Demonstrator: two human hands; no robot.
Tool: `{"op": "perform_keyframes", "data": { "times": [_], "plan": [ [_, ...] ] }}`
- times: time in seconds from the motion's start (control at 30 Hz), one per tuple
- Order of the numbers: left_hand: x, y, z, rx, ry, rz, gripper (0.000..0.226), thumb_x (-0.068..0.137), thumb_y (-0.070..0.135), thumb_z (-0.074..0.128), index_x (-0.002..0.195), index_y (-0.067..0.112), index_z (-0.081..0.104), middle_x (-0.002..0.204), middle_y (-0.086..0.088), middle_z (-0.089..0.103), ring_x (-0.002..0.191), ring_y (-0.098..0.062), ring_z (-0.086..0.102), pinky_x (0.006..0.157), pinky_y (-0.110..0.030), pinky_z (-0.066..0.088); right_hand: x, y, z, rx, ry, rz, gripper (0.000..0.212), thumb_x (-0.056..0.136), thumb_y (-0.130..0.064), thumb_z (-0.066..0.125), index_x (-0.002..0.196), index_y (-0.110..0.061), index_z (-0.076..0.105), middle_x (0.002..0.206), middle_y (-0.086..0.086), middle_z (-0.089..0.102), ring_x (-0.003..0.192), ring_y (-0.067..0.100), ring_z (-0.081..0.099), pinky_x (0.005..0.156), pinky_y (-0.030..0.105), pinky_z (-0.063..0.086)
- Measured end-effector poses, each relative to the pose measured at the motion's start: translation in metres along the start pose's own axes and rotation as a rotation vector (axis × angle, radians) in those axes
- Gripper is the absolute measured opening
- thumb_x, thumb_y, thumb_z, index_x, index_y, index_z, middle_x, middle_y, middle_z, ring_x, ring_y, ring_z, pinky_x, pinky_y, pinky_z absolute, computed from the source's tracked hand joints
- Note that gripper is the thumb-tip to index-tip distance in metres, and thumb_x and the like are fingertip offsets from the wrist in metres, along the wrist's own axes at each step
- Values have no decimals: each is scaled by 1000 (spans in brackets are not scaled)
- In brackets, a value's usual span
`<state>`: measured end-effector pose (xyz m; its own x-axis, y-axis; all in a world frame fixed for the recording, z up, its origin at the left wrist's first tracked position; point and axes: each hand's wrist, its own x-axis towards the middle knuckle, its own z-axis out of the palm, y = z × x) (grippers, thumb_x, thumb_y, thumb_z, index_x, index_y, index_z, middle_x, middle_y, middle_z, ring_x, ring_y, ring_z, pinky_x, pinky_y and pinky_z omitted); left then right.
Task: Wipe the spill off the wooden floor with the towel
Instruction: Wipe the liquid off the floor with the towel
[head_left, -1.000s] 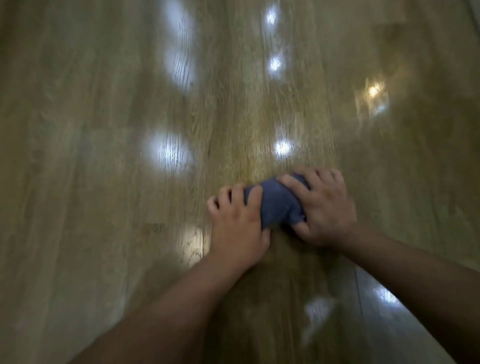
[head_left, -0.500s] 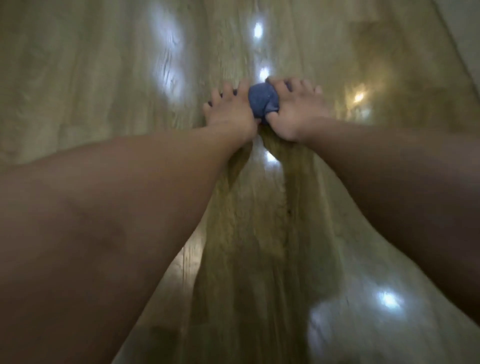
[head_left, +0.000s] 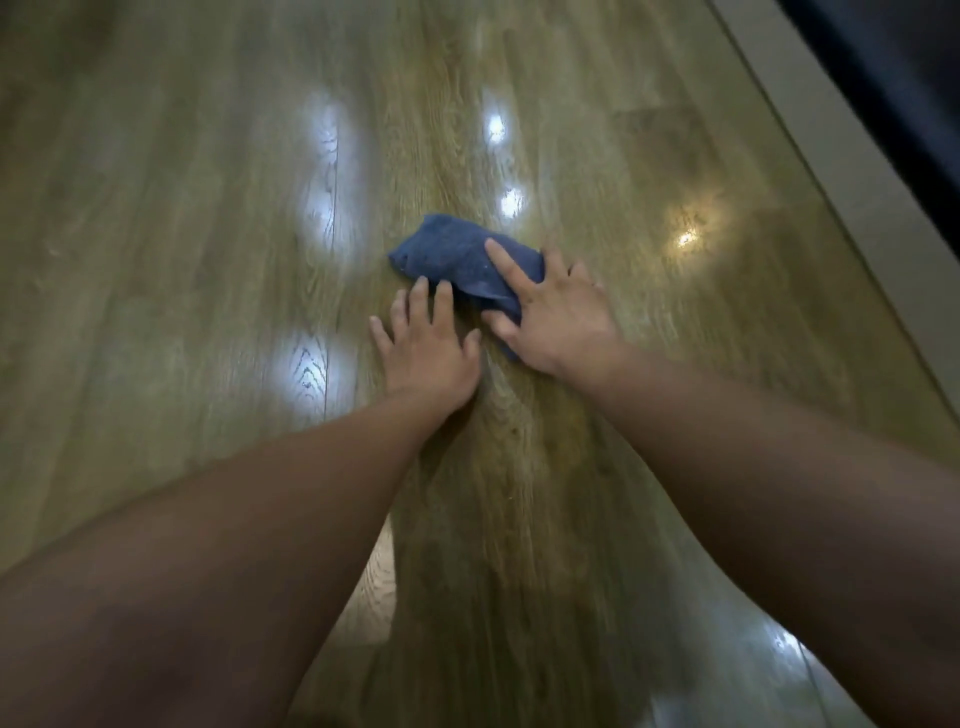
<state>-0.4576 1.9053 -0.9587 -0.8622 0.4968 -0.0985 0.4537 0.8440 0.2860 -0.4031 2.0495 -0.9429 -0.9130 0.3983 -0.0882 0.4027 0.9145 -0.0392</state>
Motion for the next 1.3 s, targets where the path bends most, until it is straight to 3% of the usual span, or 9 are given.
{"op": "perform_keyframes", "data": {
  "times": [0.17, 0.37, 0.53, 0.67, 0.77, 0.9, 1.03, 1.1, 1.3],
  "plan": [
    [-2, -4, 7, 48, -23, 29, 60, 101, 50, 31, 154, 23, 23, 165, -3, 13, 152, -26, 0, 119, -59, -2, -16, 10, -4, 66, 55, 124, 71, 88, -68, 44, 150, -44, 22, 127, 14, 45, 113, 34, 50, 89, 45, 42],
    [-7, -8, 11, 87, 2, 42, 61, 101, 53, 23, 156, 27, 18, 166, -1, 7, 152, -23, -5, 121, -55, -5, -35, 81, 1, 226, 149, 259, 63, 84, -60, 56, 142, -40, 39, 121, 18, 49, 108, 40, 55, 91, 45, 47],
    [-7, -3, 9, 141, -21, 33, 63, 101, 51, 17, 157, 25, 10, 166, -3, 1, 152, -26, -9, 120, -57, -3, -39, 202, -4, 151, 176, 726, 66, 83, -63, 47, 134, -23, 39, 127, 31, 43, 119, 51, 45, 100, 57, 39],
    [-7, 0, 9, 163, -52, 40, 63, 100, 49, 13, 157, 23, 5, 166, -6, -5, 151, -29, -14, 119, -60, -5, -16, 191, -8, 169, 158, 840, 62, 89, -54, 47, 130, -10, 32, 137, 35, 34, 117, 56, 44, 98, 56, 41],
    [-7, 1, 8, 176, -62, 43, 64, 99, 49, 13, 158, 22, 7, 166, -7, -4, 151, -30, -14, 118, -61, -5, 13, 105, -3, 209, 217, 704, 67, 90, -51, 47, 141, -12, 31, 138, 34, 34, 114, 53, 47, 96, 51, 42],
    [-7, 3, 10, 140, -13, 31, 69, 94, 48, 21, 154, 16, 27, 163, -10, 21, 152, -33, 4, 118, -62, 2, 51, -31, -3, 190, 82, 145, 71, 90, -53, 51, 151, -28, 25, 142, 22, 36, 118, 39, 49, 90, 42, 45],
    [-8, 2, 9, 142, -6, 18, 69, 95, 49, 23, 153, 11, 28, 162, -9, 22, 152, -31, 5, 119, -60, 3, 78, -19, -6, 199, 57, -96, 68, 87, -53, 56, 149, -37, 34, 138, 13, 42, 116, 36, 53, 91, 42, 45],
    [-8, 2, 7, 155, -50, 22, 69, 97, 50, 19, 155, 14, 20, 166, -6, 9, 152, -29, -4, 119, -59, -2, 72, 44, -2, 234, 103, 34, 65, 85, -50, 59, 146, -39, 38, 137, 15, 44, 118, 38, 52, 97, 44, 46],
    [-7, 1, 9, 162, -73, 42, 68, 99, 49, 12, 156, 13, 10, 166, -8, -1, 151, -32, -12, 118, -62, -3, 41, 234, -2, 219, 139, 830, 71, 82, -55, 45, 140, -18, 29, 139, 31, 39, 127, 52, 39, 104, 67, 34]
  ]
}}
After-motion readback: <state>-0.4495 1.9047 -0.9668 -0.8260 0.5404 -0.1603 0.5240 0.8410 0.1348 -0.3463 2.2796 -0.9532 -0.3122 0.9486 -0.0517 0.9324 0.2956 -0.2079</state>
